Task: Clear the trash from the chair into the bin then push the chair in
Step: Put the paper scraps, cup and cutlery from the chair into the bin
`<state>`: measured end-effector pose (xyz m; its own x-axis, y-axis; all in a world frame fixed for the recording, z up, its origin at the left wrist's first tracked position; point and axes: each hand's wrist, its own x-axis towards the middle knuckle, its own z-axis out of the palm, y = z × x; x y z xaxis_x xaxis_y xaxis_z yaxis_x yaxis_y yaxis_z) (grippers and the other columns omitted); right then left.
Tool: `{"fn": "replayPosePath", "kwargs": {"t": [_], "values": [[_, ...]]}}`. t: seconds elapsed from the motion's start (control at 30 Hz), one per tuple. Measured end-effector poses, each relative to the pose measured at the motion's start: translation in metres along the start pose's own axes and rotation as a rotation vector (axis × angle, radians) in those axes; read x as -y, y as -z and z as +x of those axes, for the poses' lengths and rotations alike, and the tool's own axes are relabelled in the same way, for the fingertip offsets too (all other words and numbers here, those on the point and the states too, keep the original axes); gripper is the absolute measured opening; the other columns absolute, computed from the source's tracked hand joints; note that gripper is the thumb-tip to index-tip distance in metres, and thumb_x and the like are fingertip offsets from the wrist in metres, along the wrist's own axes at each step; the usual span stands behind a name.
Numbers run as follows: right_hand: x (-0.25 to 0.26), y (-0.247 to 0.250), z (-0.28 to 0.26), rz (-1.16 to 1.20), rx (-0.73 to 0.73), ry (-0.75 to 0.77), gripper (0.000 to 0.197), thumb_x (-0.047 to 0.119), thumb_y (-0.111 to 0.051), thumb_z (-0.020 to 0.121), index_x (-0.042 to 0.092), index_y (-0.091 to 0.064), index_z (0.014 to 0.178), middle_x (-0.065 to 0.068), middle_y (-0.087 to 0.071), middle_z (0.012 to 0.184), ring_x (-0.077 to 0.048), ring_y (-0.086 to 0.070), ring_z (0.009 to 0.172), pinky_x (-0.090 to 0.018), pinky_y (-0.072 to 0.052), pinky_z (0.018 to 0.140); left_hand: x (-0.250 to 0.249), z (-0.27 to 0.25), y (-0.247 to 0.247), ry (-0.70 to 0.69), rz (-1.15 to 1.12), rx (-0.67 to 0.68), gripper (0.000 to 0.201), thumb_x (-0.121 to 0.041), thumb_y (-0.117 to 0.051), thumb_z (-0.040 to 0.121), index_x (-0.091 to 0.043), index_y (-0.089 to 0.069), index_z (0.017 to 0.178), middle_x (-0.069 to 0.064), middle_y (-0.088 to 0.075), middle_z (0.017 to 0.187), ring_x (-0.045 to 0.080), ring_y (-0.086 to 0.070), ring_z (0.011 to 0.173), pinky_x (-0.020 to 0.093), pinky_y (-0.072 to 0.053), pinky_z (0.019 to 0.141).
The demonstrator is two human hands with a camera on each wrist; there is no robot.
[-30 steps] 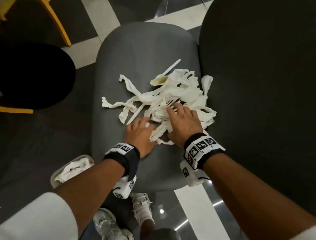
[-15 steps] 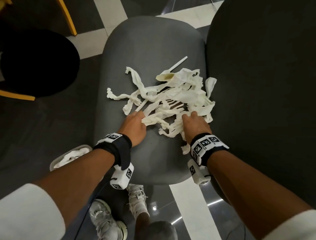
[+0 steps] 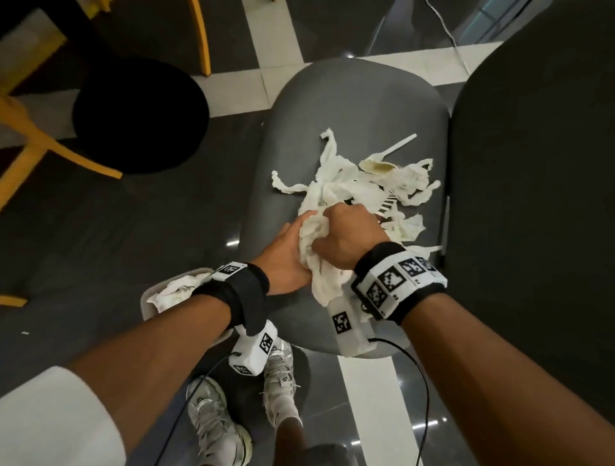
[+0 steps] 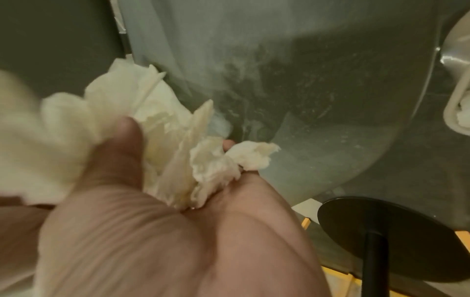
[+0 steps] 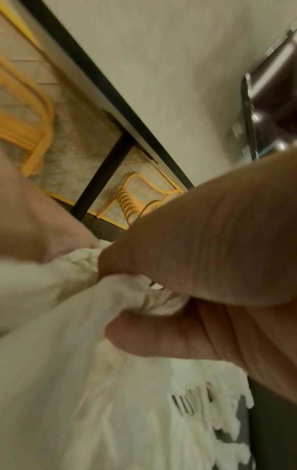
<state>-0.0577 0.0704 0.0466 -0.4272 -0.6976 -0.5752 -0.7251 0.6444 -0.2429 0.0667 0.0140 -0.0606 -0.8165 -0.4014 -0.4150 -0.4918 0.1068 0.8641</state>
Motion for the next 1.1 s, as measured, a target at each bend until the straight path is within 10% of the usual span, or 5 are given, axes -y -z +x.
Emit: {"fn": "replayPosePath", "kwargs": {"t": [0.2, 0.43, 0.73, 0.9, 1.1], "values": [[0.005, -0.004, -0.007, 0.294, -0.002, 0.131, 0.039, 0.037, -0.071, 0.081, 0.016, -0.056, 0.110, 0.004, -0.064, 0.096, -0.016, -0.059, 0.087, -0.024, -0.044, 0.067, -0.007, -0.017, 0.013, -0.097, -0.028, -0.230, 0.029, -0.026, -0.066, 0.078, -0.039, -0.052, 0.099, 0.000, -0.057, 0.107, 0.009, -0.054, 0.098, 0.003, -0.038, 0.083], [-0.006, -0.040, -0.009, 0.742, -0.174, 0.249, 0.036, 0.042, -0.070, 0.081, 0.026, -0.059, 0.112, 0.009, -0.065, 0.107, -0.008, -0.064, 0.096, -0.035, -0.055, 0.087, -0.029, -0.032, 0.042, -0.029, -0.347, -0.307, 0.021, -0.011, -0.072, 0.083, -0.022, -0.067, 0.101, -0.008, -0.072, 0.092, -0.001, -0.069, 0.082, 0.018, -0.053, 0.071], [-0.018, -0.056, 0.042, -0.139, -0.138, 0.383, 0.098, 0.009, -0.063, 0.077, 0.033, -0.012, 0.157, -0.002, -0.012, 0.166, -0.028, -0.016, 0.151, -0.051, -0.028, 0.119, -0.009, -0.061, 0.084, 0.189, -0.553, -0.206, 0.031, -0.001, -0.054, 0.092, -0.019, -0.063, 0.068, -0.011, -0.059, 0.062, 0.004, -0.054, 0.062, 0.015, -0.048, 0.061], [0.006, -0.051, 0.084, -0.460, -0.124, 0.277, 0.098, 0.035, -0.076, 0.075, 0.046, -0.017, 0.151, -0.009, 0.000, 0.166, -0.036, -0.007, 0.152, -0.055, -0.022, 0.117, -0.007, -0.075, 0.091, 0.134, -0.330, -0.100, 0.033, -0.003, -0.060, 0.092, -0.026, -0.061, 0.068, -0.019, -0.060, 0.058, -0.008, -0.054, 0.057, 0.008, -0.043, 0.059], [0.001, -0.039, 0.073, -0.581, -0.169, 0.296, 0.031, 0.024, -0.047, 0.092, 0.023, -0.054, 0.122, -0.007, -0.067, 0.116, -0.030, -0.053, 0.126, -0.053, -0.022, 0.116, 0.012, -0.087, 0.103, 0.177, -0.338, -0.292, 0.021, -0.010, -0.062, 0.091, -0.029, -0.067, 0.083, -0.011, -0.068, 0.079, -0.001, -0.064, 0.075, 0.021, -0.051, 0.073]]}}
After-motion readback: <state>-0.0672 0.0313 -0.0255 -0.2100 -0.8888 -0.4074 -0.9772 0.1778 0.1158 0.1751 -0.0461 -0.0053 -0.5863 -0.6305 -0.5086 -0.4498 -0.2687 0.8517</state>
